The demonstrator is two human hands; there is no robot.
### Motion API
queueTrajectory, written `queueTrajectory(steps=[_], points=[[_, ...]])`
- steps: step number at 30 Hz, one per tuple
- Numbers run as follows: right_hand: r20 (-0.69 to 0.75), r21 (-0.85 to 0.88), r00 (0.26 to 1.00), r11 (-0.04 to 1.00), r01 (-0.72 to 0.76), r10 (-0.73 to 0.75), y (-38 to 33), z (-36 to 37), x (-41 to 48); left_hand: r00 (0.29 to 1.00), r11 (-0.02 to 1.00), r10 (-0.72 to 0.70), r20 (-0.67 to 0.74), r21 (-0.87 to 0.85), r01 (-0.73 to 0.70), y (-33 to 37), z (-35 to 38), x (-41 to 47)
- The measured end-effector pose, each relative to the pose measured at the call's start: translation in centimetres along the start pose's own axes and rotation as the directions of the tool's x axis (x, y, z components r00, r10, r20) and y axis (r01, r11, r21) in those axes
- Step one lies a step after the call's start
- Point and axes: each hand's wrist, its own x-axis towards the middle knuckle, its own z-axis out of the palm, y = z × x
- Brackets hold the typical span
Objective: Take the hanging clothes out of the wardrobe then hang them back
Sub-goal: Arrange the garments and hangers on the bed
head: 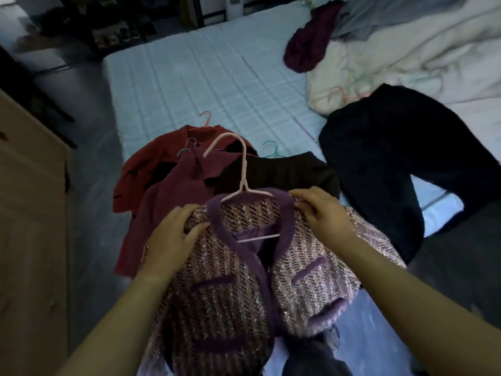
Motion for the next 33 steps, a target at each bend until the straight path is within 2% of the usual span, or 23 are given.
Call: queueTrajectory(steps=[3, 8, 19, 27, 33], points=[[-0.073, -0.007, 0.997, 1.000, 0.012, -0.013, -0.3, -3.6, -2.3, 0.997, 0.998, 0.064, -0.044, -0.011, -0.064, 3.8, -0.2, -1.4], [-0.187, -0.062, 0.981, 0.997, 0.042, -0.053, 0.6, -9.5, -7.1, 0.982, 0.987, 0.150, -0.115, 0.073, -0.142, 10.4, 0.4, -3.5], [-0.338, -0.067, 0.941, 0.997, -0.033, 0.008, 11.0, -25.6, -17.9, 0.946, 0.953, 0.292, -0.138, 0.122, -0.276, 30.2, 9.0, -6.5], [-0.495, -0.100, 0.863, 0.980, -0.172, 0.101, 22.0, -35.9, -20.9, 0.917, 0.916, 0.396, -0.053, 0.089, -0.391, 43.9, 17.4, -3.2], [-0.595, -0.136, 0.797, 0.965, -0.226, 0.103, 29.3, -41.8, -17.7, 0.884, 0.885, 0.463, -0.062, 0.081, -0.458, 51.7, 22.2, 4.5]])
